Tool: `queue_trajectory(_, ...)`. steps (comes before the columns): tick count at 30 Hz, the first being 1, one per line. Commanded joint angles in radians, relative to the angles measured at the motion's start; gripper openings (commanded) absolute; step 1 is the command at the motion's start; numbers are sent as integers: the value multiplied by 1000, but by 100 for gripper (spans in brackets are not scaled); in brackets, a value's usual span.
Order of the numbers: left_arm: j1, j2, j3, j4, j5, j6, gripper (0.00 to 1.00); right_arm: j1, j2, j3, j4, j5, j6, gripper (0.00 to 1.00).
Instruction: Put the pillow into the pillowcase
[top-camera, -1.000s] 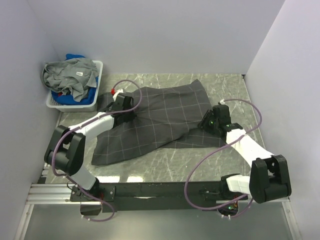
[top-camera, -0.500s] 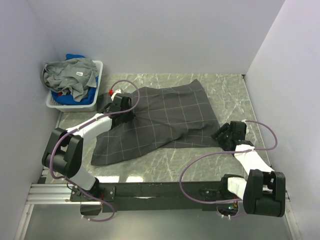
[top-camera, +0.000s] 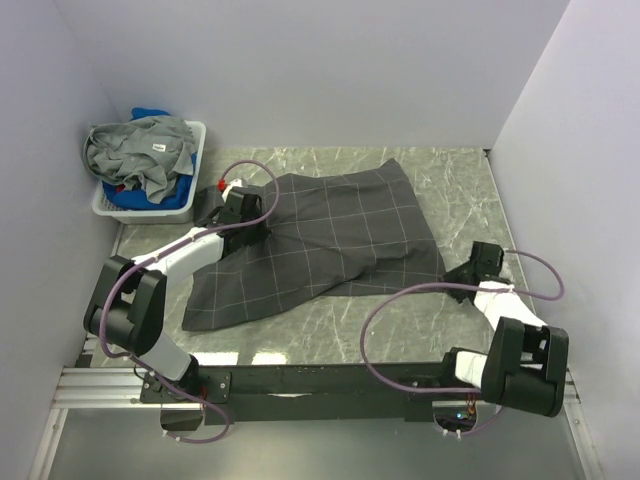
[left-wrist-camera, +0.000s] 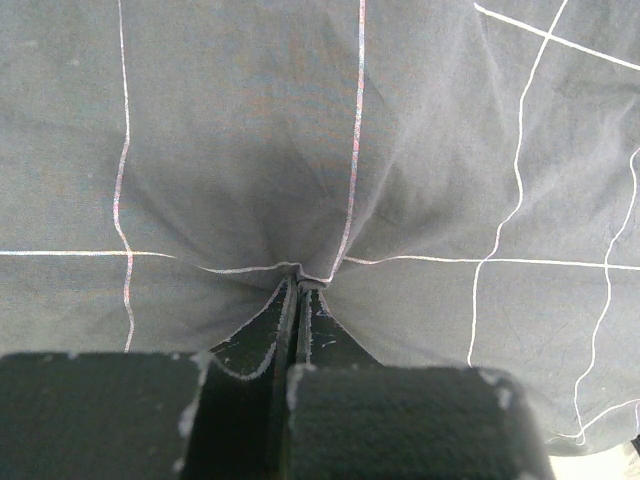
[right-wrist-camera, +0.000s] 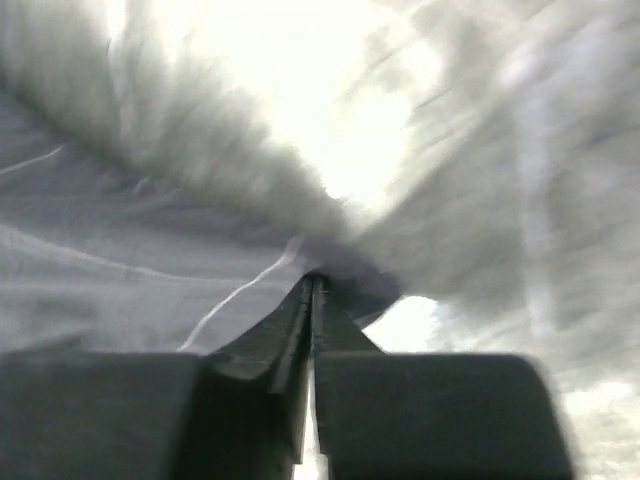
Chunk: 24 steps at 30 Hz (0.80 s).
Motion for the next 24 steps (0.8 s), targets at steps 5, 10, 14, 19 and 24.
queue_trajectory(5, -55, -7, -10, -32, 7, -2, 1, -178, 31, 91, -55, -114, -74, 0)
queue_trajectory(10, -59, 1, -7, -23, 7, -12, 1, -102, -145, 2, -90, -69, -30, 40)
queue_trajectory(14, -61, 12, -2, -17, 13, -21, 1, -97, -222, -58, -87, -69, -4, 55)
queue_trajectory(19, -62, 13, 13, -21, 13, -21, 1, -97, -115, -32, -58, -92, 19, 53)
queue_trajectory(24, -62, 6, 21, -24, 16, -21, 1, -97, 7, -5, -1, -109, 49, 52)
